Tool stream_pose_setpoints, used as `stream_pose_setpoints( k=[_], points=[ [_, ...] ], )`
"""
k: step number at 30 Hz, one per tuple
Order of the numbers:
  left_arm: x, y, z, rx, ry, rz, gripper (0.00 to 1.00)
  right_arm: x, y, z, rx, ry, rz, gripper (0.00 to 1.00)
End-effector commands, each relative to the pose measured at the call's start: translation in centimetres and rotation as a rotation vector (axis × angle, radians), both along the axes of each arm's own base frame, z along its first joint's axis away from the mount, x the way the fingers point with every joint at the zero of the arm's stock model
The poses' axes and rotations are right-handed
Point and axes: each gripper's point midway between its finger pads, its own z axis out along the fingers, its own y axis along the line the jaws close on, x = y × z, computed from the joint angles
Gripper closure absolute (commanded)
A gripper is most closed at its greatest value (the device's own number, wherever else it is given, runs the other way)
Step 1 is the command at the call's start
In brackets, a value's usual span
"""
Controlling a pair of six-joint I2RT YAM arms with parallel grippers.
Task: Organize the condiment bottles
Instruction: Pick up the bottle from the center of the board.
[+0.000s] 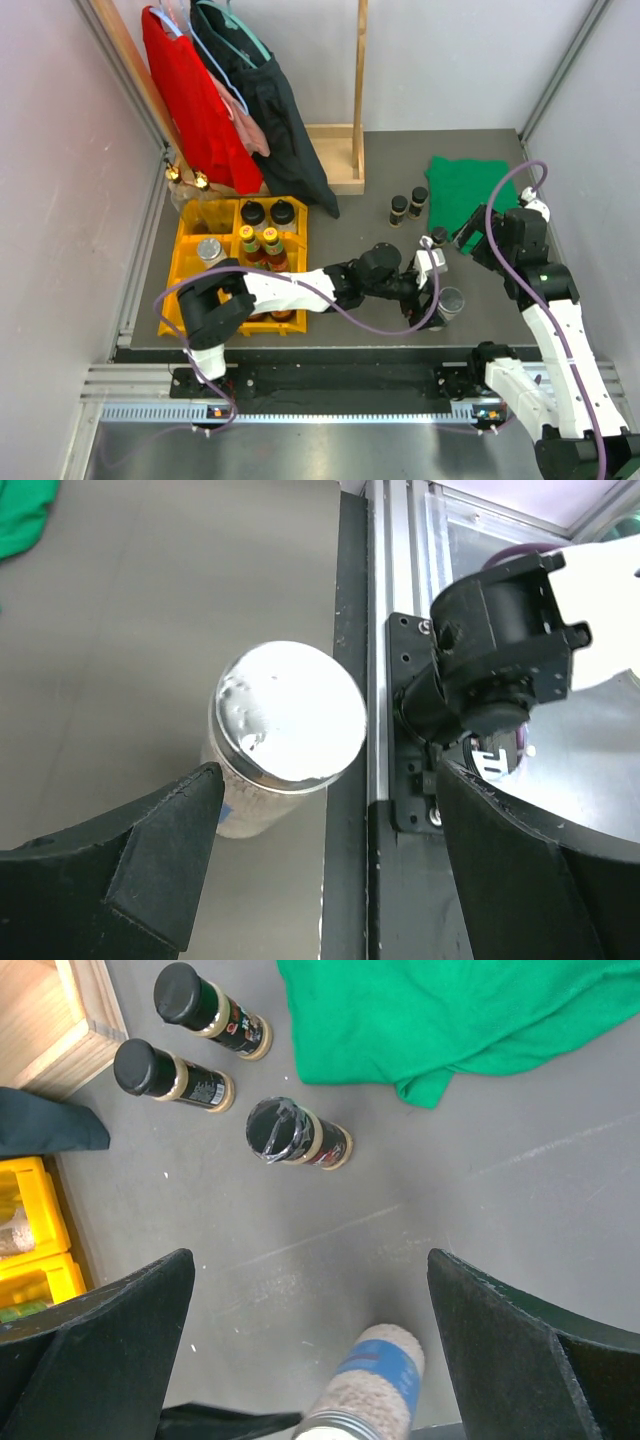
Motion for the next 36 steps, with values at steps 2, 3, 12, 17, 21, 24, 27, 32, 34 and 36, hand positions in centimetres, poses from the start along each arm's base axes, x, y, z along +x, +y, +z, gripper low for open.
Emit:
stream_pose_setpoints(
  k=[2, 3, 12, 17, 21, 24, 27, 32, 34, 36],
  points=[
    [0.2, -2.4, 2.5, -0.099, -0.018, -0.029, 0.10, 0.4, -0.4, 1.8, -0.006, -0.056, -0.010, 0.01],
    [0.3, -2.5, 2.1, -0.089, -0.016, -0.024, 0.10, 0.4, -0.3, 1.8, -0.004, -0.056, -0.009, 0.01],
    [2.1, -3.2, 1.4, -0.084, -0.033, 0.066, 0.07, 0.5, -0.3, 1.6, 0.000, -0.053, -0.010, 0.01],
    [2.2, -4.1, 1.4, -0.100, -0.033, 0.059, 0.03, 0.5, -0.3, 1.6, -0.004, -0.050, -0.010, 0.01],
    [2.4, -4.8, 0.8, -0.096, -0.029, 0.066, 0.02, 0.5, -0.4, 1.7, -0.007, -0.053, -0.010, 0.01],
    [3.0, -5.2, 0.5, -0.089, -0.031, 0.087, 0.09, 0.5, -0.4, 1.6, -0.008, -0.048, -0.015, 0.01],
    [3.4, -5.3, 0.2, -0.076, -0.036, 0.104, 0.21, 0.6, -0.5, 1.6, -0.011, -0.050, -0.014, 0.01],
    [3.8, -5.0, 0.0, -0.053, -0.041, 0.131, 0.67, 0.7, -0.4, 1.7, -0.011, -0.051, -0.013, 0.01],
    [3.9, -4.7, 0.2, -0.040, -0.046, 0.146, 0.84, 0.7, -0.5, 1.7, -0.011, -0.050, -0.015, 0.01],
    [4.1, -4.3, 0.8, -0.032, -0.052, 0.166, 1.00, 0.7, -0.5, 1.7, -0.012, -0.050, -0.014, 0.01]
  ],
)
